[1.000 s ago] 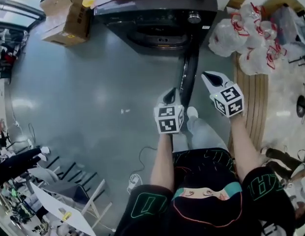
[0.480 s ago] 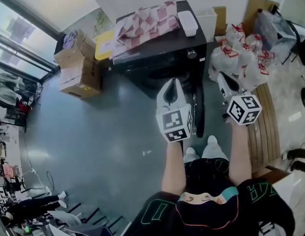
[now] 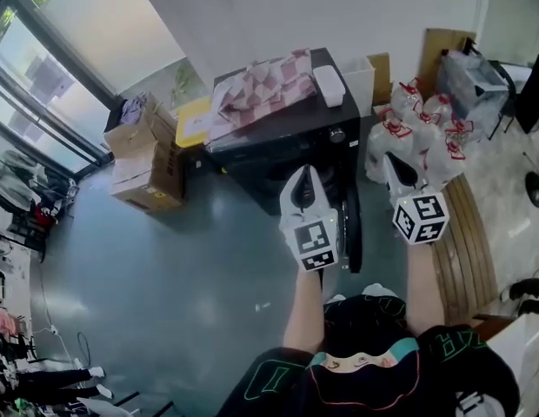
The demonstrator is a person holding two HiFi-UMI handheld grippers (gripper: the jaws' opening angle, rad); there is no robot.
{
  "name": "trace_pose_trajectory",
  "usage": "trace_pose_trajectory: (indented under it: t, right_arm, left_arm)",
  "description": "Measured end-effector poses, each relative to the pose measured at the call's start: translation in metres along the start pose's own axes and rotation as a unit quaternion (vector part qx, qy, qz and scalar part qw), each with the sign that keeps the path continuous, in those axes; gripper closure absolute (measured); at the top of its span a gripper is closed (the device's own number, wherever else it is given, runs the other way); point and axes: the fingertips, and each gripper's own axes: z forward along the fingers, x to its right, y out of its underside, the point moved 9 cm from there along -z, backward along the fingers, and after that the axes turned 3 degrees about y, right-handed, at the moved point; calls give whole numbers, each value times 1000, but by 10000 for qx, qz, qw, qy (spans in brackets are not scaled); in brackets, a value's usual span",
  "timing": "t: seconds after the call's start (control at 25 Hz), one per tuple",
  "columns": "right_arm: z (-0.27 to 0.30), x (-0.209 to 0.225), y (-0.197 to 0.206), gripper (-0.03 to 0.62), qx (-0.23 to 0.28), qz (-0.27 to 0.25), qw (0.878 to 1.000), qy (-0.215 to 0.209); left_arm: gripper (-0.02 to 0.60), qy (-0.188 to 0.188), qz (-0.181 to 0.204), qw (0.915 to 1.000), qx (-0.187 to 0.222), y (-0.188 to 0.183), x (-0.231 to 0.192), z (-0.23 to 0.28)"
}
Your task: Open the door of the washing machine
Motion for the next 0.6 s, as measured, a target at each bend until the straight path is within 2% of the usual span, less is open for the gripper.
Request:
trace_pose_trajectory:
  t: [0.08,0.16,0.6]
  right_arm:
    - [2,-7,-4,591,89,-125,9998,-84]
    - [4,-12,-6,591,134,-224,9995,-163]
    - [5,-14,-15,591,264,-490,9982,-230]
  left_arm:
    - [571,-25,274,9996,45,-2,0,-2]
    - [571,-67,361,9992,135,-3,0,-4]
    - [572,-337,257,9983,404,-8,-7,-6]
